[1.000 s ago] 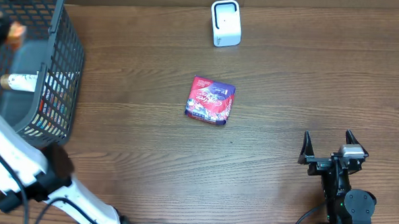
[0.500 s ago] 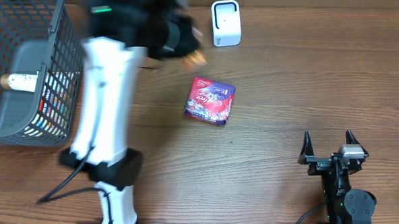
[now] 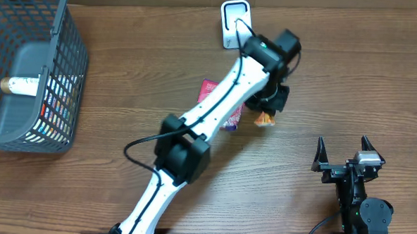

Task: Scan the item barcode
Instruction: 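Place the small orange box right of the purple-red pack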

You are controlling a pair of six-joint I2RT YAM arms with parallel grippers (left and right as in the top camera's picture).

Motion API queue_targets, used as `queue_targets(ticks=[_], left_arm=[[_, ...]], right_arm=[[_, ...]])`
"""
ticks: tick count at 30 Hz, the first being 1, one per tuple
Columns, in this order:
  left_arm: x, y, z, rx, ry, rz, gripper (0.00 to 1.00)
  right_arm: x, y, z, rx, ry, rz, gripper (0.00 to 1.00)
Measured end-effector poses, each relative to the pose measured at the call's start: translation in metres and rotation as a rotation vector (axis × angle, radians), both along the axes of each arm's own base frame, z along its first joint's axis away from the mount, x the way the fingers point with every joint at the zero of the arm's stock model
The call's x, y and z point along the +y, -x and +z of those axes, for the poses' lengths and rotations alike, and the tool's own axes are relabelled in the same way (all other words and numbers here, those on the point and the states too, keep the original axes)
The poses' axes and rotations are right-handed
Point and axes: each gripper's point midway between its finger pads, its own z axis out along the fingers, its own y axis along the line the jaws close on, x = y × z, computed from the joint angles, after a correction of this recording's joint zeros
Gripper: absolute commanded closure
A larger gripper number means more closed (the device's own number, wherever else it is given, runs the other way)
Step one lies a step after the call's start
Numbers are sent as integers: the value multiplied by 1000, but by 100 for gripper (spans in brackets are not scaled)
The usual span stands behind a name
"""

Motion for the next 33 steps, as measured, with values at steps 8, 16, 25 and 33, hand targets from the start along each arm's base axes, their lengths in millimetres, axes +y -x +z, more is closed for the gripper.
queue_targets(ticks=[8, 16, 25, 33], left_arm=[[24, -13, -20, -49, -145, 15, 31], [38, -11, -18, -49, -207, 9, 28], [67, -69, 112, -301, 33, 125, 0], [205, -75, 280, -644, 197, 400, 0]], right_arm=[[0, 0, 0, 0, 0, 0, 0], [0, 0, 0, 0, 0, 0, 0], [0, 0, 0, 1, 1, 0, 0], [0, 0, 0, 0, 0, 0, 0]])
